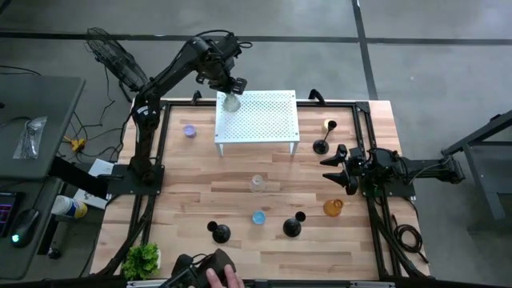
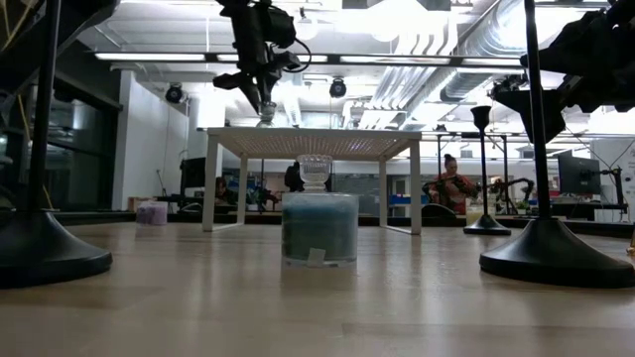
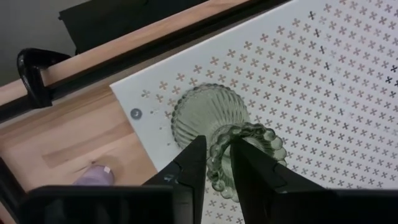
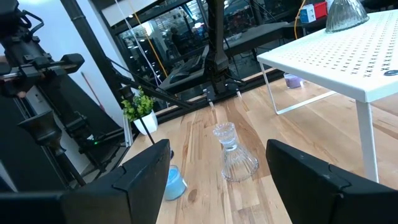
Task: Pick & Place candle stick holders
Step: Put the green glass candle holder on the shelf, then put the transparent glass candle holder on the shelf aligned with the other glass candle holder
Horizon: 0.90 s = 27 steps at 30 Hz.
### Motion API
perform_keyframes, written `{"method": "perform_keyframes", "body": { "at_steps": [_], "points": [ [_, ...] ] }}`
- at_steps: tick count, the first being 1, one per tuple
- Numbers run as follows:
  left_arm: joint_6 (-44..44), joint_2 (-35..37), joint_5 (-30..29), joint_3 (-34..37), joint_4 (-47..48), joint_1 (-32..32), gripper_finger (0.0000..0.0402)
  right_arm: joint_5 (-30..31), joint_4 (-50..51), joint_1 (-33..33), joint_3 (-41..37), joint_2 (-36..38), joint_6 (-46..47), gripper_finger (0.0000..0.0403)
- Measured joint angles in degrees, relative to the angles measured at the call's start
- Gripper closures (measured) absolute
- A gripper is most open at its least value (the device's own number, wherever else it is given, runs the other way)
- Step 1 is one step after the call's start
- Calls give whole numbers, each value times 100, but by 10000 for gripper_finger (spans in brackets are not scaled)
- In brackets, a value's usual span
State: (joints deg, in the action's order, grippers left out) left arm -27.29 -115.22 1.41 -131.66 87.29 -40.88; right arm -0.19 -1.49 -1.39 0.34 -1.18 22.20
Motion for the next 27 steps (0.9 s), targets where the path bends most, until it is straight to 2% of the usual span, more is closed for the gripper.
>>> {"method": "perform_keyframes", "body": {
  "at_steps": [17,27],
  "points": [
    [313,4,-64,0,-181,2,324,0,-1,1,0,0,2,143],
    [461,114,-114,0,-284,2,296,0,0,2,1,0,0,143]
  ]
}}
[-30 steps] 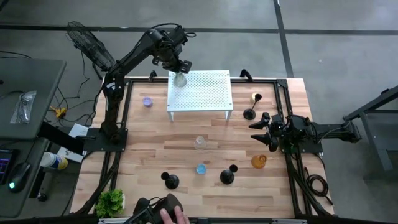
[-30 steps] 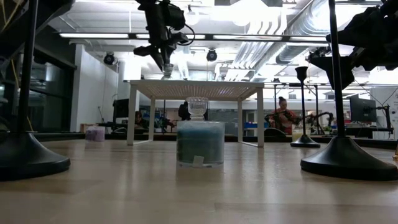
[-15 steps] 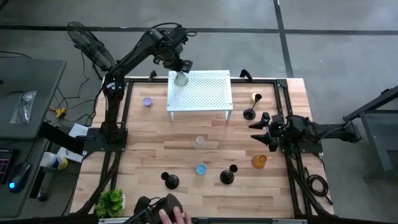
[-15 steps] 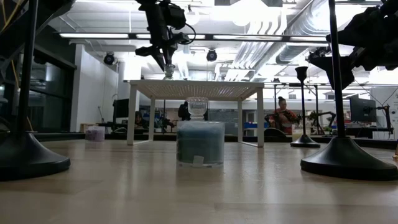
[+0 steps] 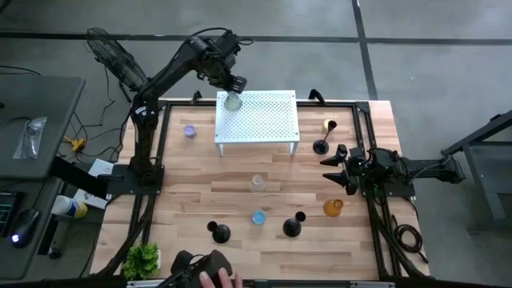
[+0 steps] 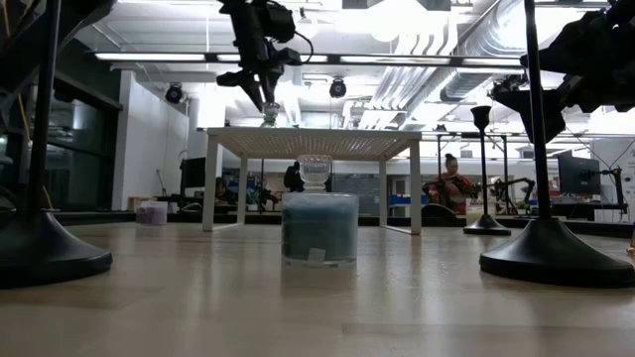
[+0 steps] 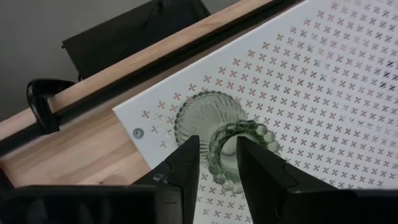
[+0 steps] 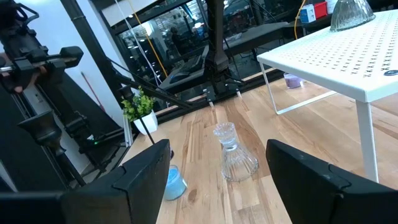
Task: Pick & Place candle stick holders
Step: Put the transparent glass candle holder on the shelf aligned with the other glass candle holder
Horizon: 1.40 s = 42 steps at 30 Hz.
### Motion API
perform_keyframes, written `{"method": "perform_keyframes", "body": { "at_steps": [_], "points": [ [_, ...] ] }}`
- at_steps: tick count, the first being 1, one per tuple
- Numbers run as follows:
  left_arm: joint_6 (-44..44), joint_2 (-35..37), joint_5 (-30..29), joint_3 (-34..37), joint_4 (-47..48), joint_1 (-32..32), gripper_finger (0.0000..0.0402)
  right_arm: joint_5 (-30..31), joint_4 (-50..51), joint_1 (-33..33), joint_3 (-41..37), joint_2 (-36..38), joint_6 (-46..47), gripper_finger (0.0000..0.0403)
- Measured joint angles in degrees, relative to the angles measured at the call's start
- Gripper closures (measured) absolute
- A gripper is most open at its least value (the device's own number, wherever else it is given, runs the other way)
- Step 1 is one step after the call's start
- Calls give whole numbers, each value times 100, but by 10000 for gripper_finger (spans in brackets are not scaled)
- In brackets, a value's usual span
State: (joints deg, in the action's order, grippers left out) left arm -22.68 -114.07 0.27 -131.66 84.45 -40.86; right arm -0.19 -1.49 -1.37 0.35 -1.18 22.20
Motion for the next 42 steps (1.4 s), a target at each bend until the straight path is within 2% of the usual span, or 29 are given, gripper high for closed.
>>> {"method": "perform_keyframes", "body": {
  "at_steps": [13,22,28,34,38,42],
  "points": [
    [140,199,128,0,197,5,290,-1,0,-1,1,0,1,143],
    [333,752,-234,-2,276,206,290,-1,0,0,0,-1,0,143],
    [489,1059,-297,-2,576,822,290,0,1,0,-1,0,0,143],
    [310,1172,-869,1,563,1762,291,0,-1,0,1,-1,0,143],
    [291,1132,-878,16,554,2346,291,-1,0,-2,0,-1,1,143],
    [290,1081,-872,382,519,2871,291,-2,1,-2,1,1,2,143]
  ]
}}
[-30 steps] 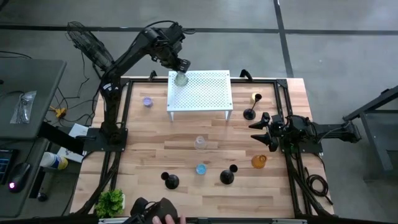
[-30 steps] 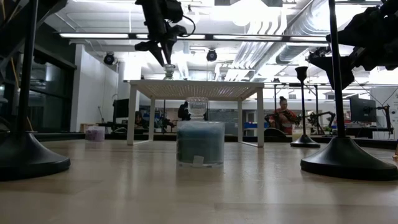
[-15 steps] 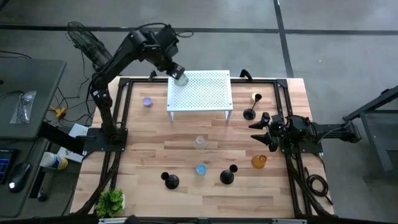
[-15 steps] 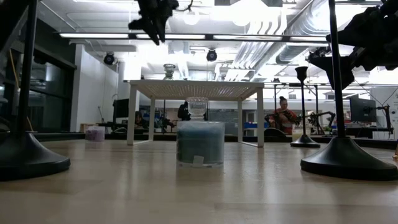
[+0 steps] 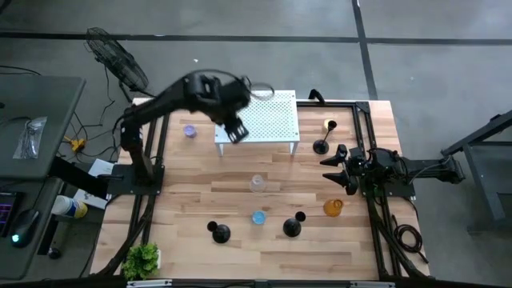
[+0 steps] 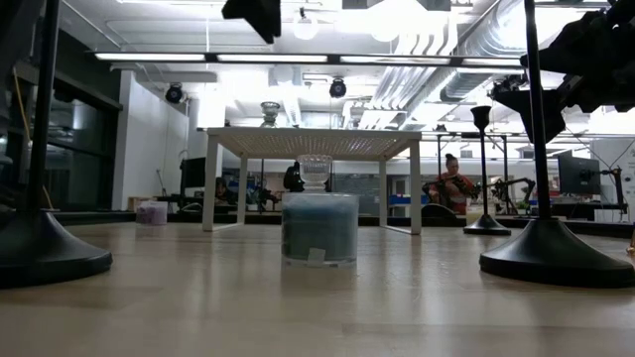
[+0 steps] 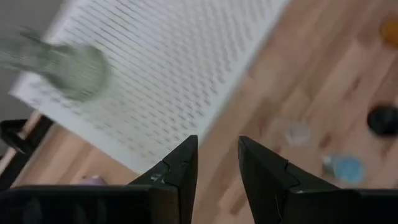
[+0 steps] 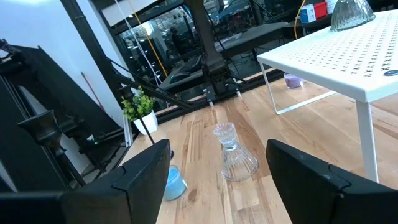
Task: Pick & Place candle stick holders
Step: Put the transparent glass candle holder on the shelf aligned with the other glass candle holder
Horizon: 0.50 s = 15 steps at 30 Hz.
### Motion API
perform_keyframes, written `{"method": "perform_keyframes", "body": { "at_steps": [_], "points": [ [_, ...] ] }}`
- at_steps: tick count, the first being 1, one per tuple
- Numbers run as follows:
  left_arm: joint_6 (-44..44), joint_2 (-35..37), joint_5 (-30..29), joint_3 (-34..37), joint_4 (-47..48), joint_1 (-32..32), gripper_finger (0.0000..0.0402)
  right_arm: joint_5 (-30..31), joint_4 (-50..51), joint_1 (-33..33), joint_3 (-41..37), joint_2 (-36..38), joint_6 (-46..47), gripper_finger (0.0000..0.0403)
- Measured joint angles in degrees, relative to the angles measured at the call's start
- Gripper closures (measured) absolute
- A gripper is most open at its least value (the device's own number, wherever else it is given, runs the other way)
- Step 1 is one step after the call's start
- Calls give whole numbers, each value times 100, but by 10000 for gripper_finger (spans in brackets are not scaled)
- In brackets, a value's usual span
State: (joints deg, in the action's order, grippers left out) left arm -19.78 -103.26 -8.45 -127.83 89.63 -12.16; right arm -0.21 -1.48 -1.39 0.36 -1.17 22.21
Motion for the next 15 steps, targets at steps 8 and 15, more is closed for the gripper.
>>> {"method": "perform_keyframes", "body": {
  "at_steps": [8,15],
  "points": [
    [-17,6,63,1066,-52,783,291,2,0,2,0,-2,-2,143],
    [-29,11,143,2084,-960,1171,291,2,0,0,0,-1,-2,143]
  ]
}}
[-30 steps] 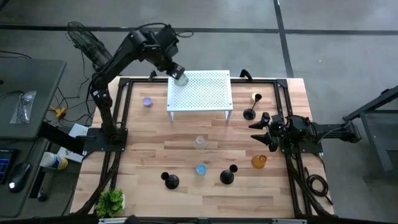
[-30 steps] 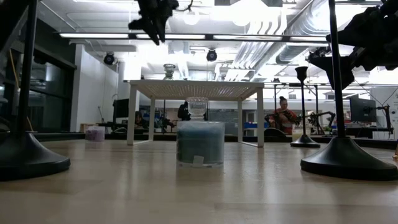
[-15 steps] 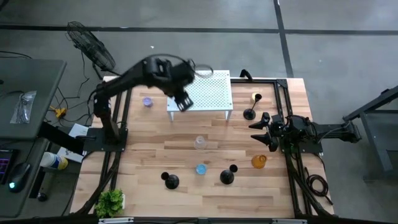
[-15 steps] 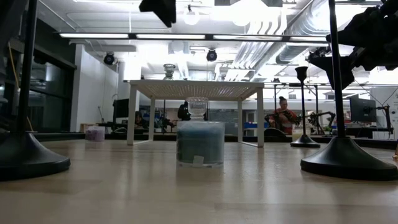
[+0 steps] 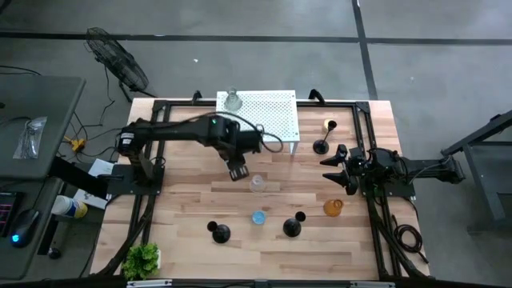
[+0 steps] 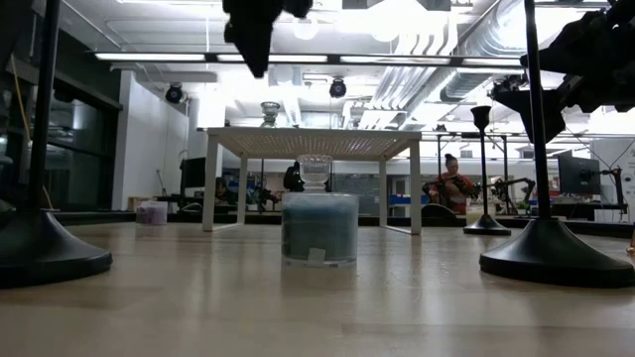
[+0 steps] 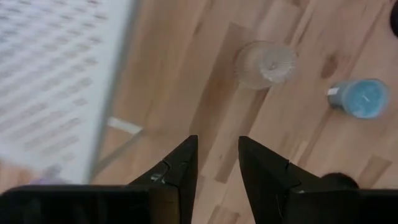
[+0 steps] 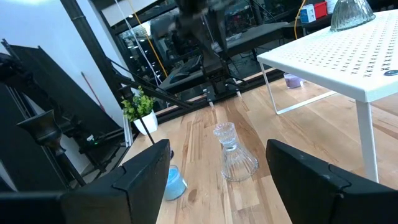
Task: Pick & Place candle stick holders
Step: Put the transparent glass candle holder on the shelf aligned with the other glass candle holder
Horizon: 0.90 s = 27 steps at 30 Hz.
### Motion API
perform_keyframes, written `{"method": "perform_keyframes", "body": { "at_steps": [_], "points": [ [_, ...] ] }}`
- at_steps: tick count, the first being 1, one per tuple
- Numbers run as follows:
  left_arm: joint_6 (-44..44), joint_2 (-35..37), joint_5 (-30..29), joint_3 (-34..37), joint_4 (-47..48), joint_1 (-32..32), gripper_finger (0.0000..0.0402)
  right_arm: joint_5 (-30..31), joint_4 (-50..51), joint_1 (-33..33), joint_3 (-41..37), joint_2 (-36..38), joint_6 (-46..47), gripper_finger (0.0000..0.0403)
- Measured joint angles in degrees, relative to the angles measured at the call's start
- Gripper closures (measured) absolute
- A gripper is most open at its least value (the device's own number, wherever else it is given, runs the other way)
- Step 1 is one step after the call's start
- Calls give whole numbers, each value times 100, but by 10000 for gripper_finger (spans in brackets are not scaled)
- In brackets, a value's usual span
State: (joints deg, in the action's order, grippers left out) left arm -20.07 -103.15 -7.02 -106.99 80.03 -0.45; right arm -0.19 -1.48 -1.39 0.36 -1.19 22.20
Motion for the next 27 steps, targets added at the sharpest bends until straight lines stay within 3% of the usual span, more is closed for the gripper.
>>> {"method": "perform_keyframes", "body": {
  "at_steps": [8,19,27],
  "points": [
    [-15,-96,519,922,-1389,49,291,-2,-2,0,0,-1,2,143],
    [-270,-793,796,934,-1814,48,291,0,-11,2,0,-1,0,143],
    [-258,-1080,671,625,-1918,48,291,0,-20,1,-1,-1,1,143]
  ]
}}
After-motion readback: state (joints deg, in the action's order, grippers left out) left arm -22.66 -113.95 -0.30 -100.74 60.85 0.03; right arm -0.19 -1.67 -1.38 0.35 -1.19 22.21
